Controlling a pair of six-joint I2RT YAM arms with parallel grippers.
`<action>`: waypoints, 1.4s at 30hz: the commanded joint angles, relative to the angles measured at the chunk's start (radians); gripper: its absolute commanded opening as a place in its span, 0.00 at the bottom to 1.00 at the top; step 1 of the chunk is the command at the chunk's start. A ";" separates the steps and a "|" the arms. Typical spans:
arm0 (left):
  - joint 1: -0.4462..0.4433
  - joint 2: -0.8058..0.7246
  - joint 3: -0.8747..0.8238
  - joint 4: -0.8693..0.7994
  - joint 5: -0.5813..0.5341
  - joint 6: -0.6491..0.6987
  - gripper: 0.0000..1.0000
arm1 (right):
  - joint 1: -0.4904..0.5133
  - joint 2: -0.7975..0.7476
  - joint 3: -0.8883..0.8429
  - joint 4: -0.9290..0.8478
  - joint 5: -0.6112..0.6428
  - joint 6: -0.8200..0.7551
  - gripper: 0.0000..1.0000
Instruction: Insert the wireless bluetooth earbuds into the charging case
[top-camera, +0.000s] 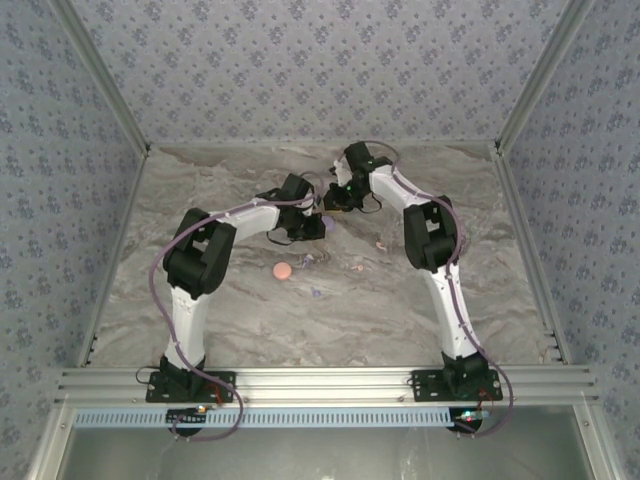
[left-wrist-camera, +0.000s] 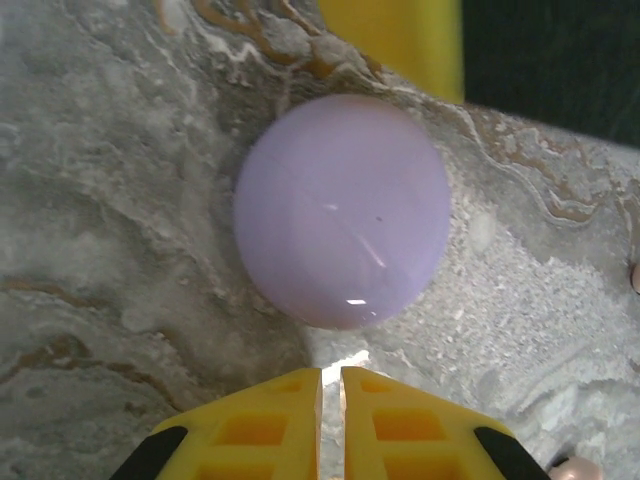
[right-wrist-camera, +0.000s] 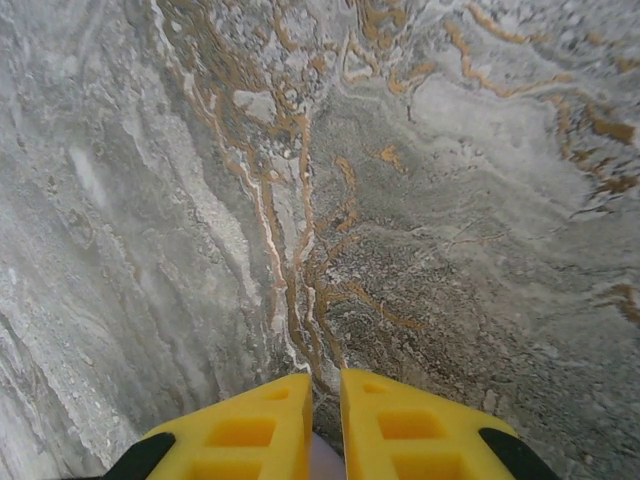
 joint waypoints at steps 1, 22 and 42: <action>0.010 0.034 0.010 0.010 0.003 -0.014 0.12 | 0.003 0.021 0.033 -0.054 -0.017 0.021 0.16; 0.062 0.098 0.085 -0.006 -0.056 -0.052 0.12 | -0.001 -0.142 -0.229 -0.003 0.049 0.014 0.17; 0.071 0.151 0.162 -0.041 -0.080 -0.059 0.19 | 0.000 -0.250 -0.393 0.037 0.038 -0.022 0.20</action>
